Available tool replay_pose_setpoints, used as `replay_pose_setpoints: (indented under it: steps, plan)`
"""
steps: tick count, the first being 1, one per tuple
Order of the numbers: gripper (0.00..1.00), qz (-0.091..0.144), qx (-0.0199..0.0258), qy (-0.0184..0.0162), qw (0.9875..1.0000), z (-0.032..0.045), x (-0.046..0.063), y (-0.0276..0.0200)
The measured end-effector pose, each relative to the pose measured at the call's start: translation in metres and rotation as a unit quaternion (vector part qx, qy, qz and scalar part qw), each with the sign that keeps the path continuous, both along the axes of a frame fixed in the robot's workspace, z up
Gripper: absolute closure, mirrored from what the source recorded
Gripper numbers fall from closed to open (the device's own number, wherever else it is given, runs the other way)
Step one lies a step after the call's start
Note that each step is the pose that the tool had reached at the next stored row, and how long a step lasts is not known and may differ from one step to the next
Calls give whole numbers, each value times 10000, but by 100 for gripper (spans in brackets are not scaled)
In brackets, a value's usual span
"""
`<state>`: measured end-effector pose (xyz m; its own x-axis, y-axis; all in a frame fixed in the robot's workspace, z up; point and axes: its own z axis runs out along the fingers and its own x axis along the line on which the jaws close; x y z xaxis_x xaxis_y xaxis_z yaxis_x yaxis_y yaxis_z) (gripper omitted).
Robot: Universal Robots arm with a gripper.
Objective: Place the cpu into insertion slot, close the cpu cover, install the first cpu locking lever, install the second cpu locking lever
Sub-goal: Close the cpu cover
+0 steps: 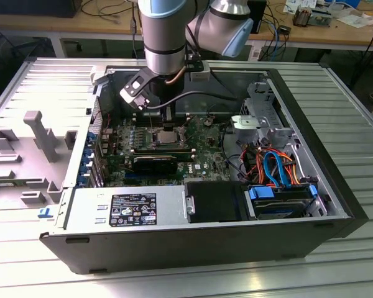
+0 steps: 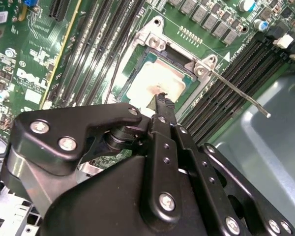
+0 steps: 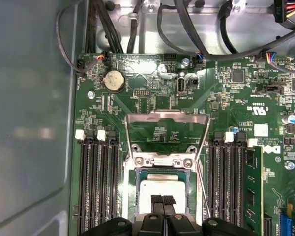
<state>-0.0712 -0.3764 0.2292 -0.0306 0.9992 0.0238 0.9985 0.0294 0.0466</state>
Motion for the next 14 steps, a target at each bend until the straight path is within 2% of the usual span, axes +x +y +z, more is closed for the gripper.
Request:
replay_pose_setpoints:
  steps: [2,4,9,14]
  plan:
    - [89,0,101,1,9999,1,41,-1]
    - [89,0,154,3,9999,1,79,-1]
    - [89,0,216,7,9998,17,136,-2]
    - [89,-1,228,11,9997,118,177,-5]
